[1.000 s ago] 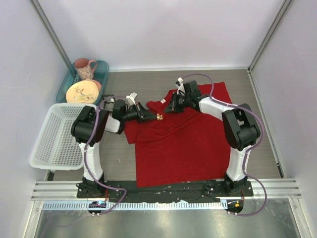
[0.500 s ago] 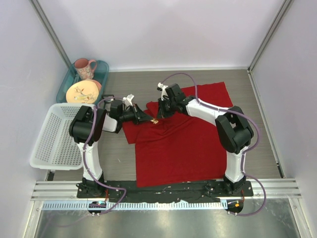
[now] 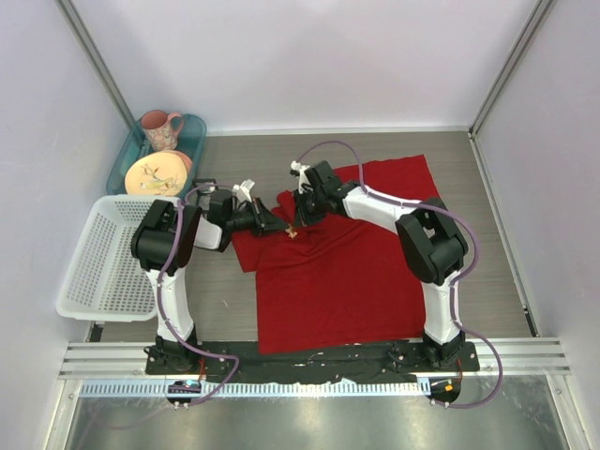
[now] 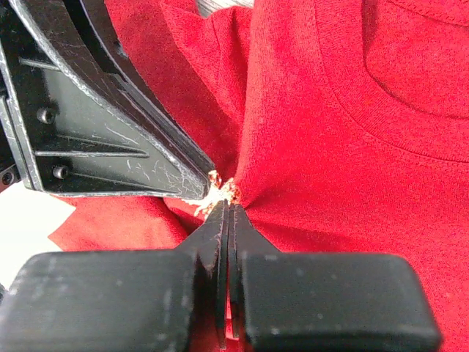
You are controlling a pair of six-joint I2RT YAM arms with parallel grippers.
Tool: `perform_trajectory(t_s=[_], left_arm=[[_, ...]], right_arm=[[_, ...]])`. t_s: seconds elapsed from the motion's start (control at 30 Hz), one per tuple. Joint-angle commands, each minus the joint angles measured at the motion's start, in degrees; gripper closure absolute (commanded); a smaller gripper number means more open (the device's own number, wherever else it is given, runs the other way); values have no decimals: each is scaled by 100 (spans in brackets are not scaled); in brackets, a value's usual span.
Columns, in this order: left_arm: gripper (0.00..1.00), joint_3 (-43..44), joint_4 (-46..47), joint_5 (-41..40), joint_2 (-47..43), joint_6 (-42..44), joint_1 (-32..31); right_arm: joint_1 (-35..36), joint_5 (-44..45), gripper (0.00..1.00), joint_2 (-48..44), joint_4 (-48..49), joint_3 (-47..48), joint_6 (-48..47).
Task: Pin the brooch onto the clothing
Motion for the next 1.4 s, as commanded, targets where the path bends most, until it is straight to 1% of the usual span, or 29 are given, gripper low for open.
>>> perform_trajectory(t_s=[0.0, 0.07, 0.3, 0.33, 0.37, 0.47, 0.57, 0.67, 0.77, 0.83, 1.0, 1.03, 1.07, 1.1, 1.2, 1.27, 1.3, 1.37], left_arm=[[85, 4, -186, 149, -181, 246, -39], [80, 21, -247, 140, -190, 290, -39], [75, 74, -414, 149, -172, 369, -39], [76, 74, -423, 157, -172, 378, -39], [84, 74, -432, 157, -181, 378, -39], [96, 74, -537, 122, -190, 466, -47], [97, 83, -546, 113, -172, 466, -39], [95, 126, -616, 114, -155, 492, -47], [94, 118, -652, 114, -155, 501, -47], [96, 100, -652, 96, -172, 510, -56], [98, 109, -669, 96, -164, 527, -56], [98, 118, -678, 113, -164, 527, -48], [98, 126, -687, 114, -164, 545, -48], [98, 127, -687, 114, -155, 554, -48], [99, 109, -652, 122, -155, 589, -48], [99, 109, -608, 122, -128, 598, -48], [99, 109, -599, 140, -111, 589, -48], [99, 118, -547, 166, -102, 571, -48]], right_arm=[[108, -38, 99, -8, 280, 267, -14], [117, -29, 99, -8, 298, 284, -5], [152, 23, 99, 36, 342, 311, -40], [152, 58, 99, 36, 342, 319, -49], [170, 76, 99, 45, 342, 328, -57], [222, 146, 99, 62, 315, 407, -101], [301, 277, 99, 80, 289, 460, -172], [407, 445, 99, 115, 202, 521, -295], [547, 778, 99, 194, 105, 635, -426], [644, 1016, 99, 247, 17, 714, -444], [732, 982, 99, 562, -185, 1101, -313], [724, 903, 96, 581, -255, 1145, -304], [724, 885, 91, 607, -265, 1206, -304], [715, 850, 81, 607, -282, 1224, -330], [618, 464, 69, 528, -291, 1277, -374], [487, 130, 64, 493, -405, 1443, -400], [443, 24, 57, 484, -466, 1523, -435], [329, -413, 50, 388, -598, 1707, -418]])
